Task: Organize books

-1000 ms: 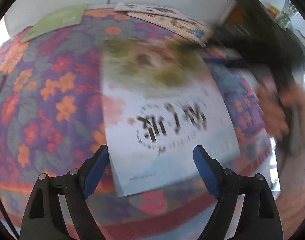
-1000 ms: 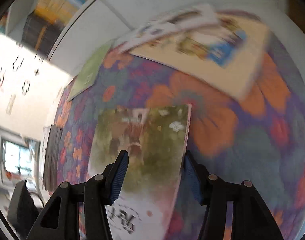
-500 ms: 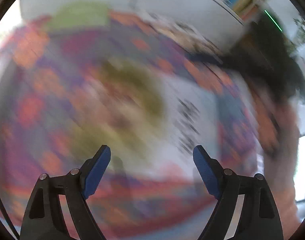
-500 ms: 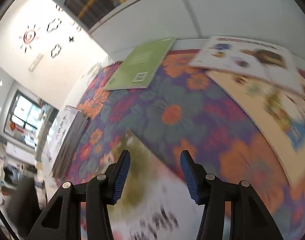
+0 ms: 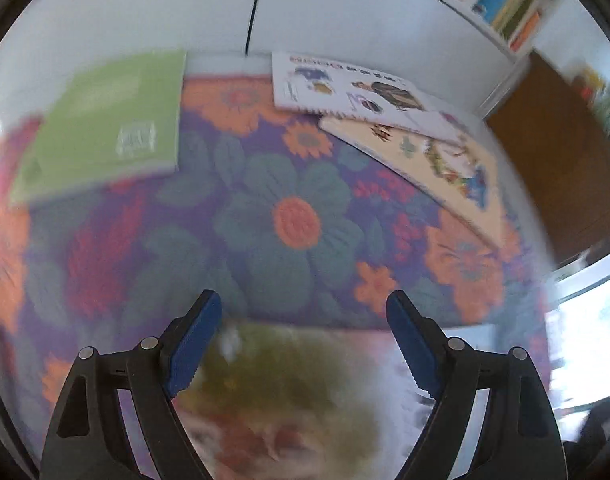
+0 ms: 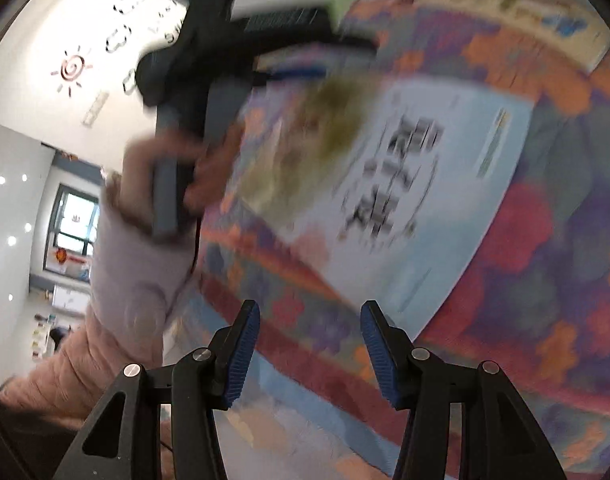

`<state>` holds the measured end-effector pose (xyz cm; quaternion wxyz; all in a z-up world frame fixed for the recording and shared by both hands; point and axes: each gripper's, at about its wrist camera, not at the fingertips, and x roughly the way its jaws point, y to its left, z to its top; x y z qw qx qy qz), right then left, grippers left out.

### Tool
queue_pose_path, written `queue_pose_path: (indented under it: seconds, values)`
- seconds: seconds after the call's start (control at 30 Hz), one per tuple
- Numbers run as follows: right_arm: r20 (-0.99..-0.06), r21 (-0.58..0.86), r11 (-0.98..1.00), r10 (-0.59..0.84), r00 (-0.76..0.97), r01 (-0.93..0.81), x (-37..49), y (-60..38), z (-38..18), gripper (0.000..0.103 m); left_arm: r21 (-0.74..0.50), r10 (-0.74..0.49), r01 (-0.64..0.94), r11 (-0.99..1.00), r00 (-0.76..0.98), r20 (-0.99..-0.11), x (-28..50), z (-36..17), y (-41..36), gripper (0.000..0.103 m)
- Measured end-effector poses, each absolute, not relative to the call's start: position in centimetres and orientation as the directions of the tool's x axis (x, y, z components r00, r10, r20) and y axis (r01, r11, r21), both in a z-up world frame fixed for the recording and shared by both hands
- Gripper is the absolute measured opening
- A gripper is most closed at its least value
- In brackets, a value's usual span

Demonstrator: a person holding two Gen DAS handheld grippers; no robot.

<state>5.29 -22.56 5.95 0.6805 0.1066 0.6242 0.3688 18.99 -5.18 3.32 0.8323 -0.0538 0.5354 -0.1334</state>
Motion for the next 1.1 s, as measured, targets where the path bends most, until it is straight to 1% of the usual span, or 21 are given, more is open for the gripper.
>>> queue_pose_path:
  seconds: [0.03,0.1,0.17,0.27,0.3,0.4,0.47,0.57,0.7,0.73,0.83,0.9,1.0,1.03,1.1]
  values:
    - [-0.77,0.609,0.702,0.636,-0.06,-0.371,5.3,-22.3,5.6,0.051,-0.214,-0.266,0.172,0.962,0.387,-0.883,19.3,3.1,-5.1,0.083]
    - [-0.756,0.63,0.693,0.651,-0.07,-0.35,5.7,-22.4,5.6,0.051,-0.229,-0.282,0.182,0.956,0.362,-0.889,19.6,2.4,-4.8,0.083]
    - [-0.74,0.657,0.688,0.667,-0.089,-0.308,6.3,-23.2,5.6,0.051,-0.232,-0.289,0.191,0.954,0.376,-0.88,19.4,2.6,-4.5,0.083]
    - [-0.752,0.643,0.687,0.651,-0.107,-0.339,6.0,-23.2,5.8,0.051,-0.294,-0.358,0.216,0.931,0.376,-0.855,19.4,2.8,-4.4,0.083]
    - [-0.756,0.638,0.692,0.646,-0.105,-0.338,5.9,-23.0,5.7,0.051,-0.297,-0.365,0.232,0.926,0.354,-0.861,19.4,2.6,-4.6,0.083]
    - [-0.736,0.668,0.693,0.668,-0.105,-0.272,6.7,-23.8,5.2,0.048,-0.192,-0.287,0.305,0.933,0.306,-0.907,18.4,2.6,-6.0,0.086]
    - [-0.758,0.642,0.725,0.65,-0.06,-0.252,7.3,-25.2,5.4,0.046,-0.17,-0.254,0.298,0.939,0.269,-0.929,17.4,2.8,-5.9,0.086]
    - [-0.832,0.515,0.817,0.549,0.076,-0.261,9.6,-27.1,6.4,0.046,-0.226,-0.298,0.286,0.931,0.242,-0.923,15.2,3.1,-4.6,0.086]
    - [-0.832,0.504,0.831,0.54,0.125,-0.235,14.0,-27.9,6.2,0.047,-0.275,-0.335,0.246,0.929,0.248,-0.909,9.9,3.2,-2.2,0.086]
    - [-0.831,0.499,0.831,0.539,0.135,-0.247,15.5,-27.4,6.2,0.049,-0.292,-0.351,0.243,0.925,0.248,-0.903,8.6,3.4,-1.8,0.086]
    - [-0.839,0.459,0.839,0.518,0.167,-0.292,18.0,-25.4,6.3,0.049,-0.372,-0.419,0.217,0.902,0.244,-0.874,5.4,3.6,-0.7,0.086]
    - [-0.825,0.483,0.831,0.537,0.176,-0.275,18.8,-24.7,6.1,0.049,-0.43,-0.466,0.187,0.884,0.263,-0.845,4.3,3.6,0.2,0.086]
    - [-0.798,0.544,0.804,0.585,0.148,-0.242,17.1,-26.0,5.5,0.049,-0.529,-0.541,0.124,0.839,0.285,-0.791,4.5,3.3,1.7,0.086]
    - [-0.786,0.574,0.786,0.607,0.115,-0.23,15.8,-26.7,5.3,0.049,-0.543,-0.551,0.114,0.832,0.292,-0.782,4.5,3.2,1.9,0.086]
    - [-0.775,0.598,0.77,0.626,0.084,-0.222,13.5,-27.6,5.3,0.049,-0.558,-0.555,0.097,0.824,0.329,-0.764,4.9,3.1,2.5,0.082]
